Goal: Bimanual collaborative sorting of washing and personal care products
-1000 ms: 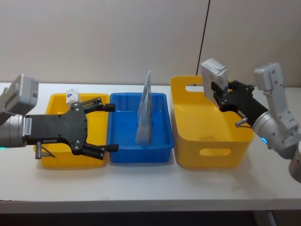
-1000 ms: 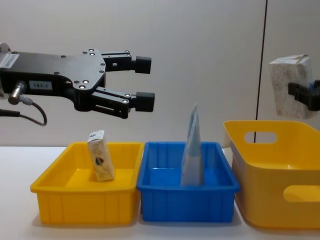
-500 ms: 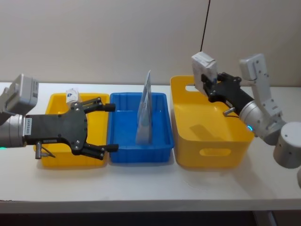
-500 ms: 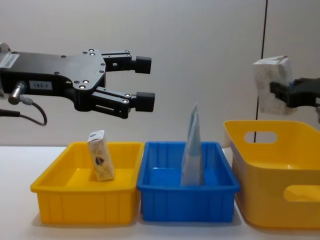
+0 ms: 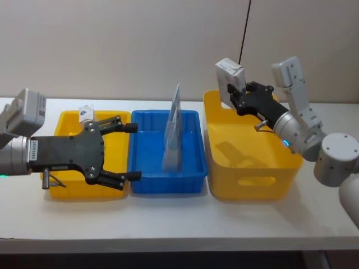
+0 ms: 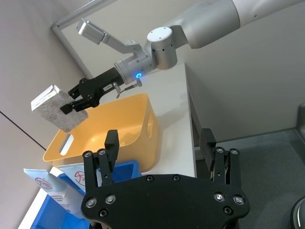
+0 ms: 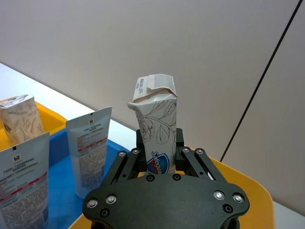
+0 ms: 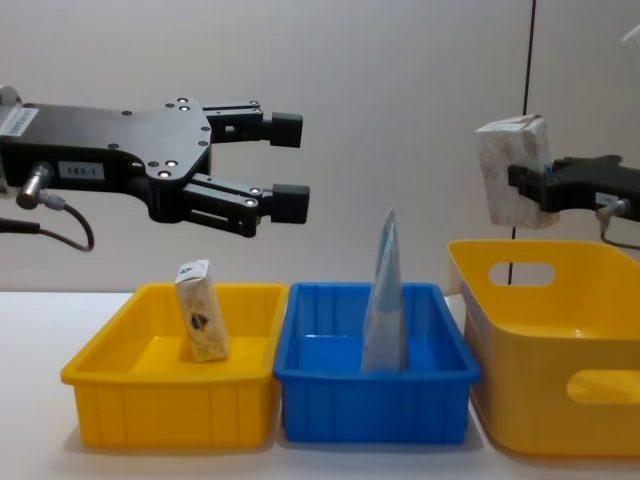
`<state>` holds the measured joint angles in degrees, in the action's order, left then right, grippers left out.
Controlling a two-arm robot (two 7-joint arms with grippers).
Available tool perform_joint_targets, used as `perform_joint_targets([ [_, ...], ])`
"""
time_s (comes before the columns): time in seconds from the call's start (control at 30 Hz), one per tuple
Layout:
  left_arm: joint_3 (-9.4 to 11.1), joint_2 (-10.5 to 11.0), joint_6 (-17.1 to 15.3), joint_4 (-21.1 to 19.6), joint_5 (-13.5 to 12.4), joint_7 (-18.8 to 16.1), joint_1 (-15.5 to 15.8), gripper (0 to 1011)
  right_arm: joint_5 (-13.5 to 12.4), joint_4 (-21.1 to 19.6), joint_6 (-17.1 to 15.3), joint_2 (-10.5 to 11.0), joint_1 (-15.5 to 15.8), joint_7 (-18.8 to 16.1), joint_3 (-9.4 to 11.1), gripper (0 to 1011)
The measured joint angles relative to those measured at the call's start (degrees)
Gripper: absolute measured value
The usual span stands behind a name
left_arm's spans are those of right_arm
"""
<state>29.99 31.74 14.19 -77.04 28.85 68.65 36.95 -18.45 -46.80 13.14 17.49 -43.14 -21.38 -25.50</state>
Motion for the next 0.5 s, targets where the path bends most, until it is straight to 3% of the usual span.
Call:
perform_joint_targets([
  [0.5,0.0,0.0,0.0,0.0,0.0,0.0,0.0,1001,0.72,6.11,1.64,-1.19,-2.69,-1.07,0.45,282],
])
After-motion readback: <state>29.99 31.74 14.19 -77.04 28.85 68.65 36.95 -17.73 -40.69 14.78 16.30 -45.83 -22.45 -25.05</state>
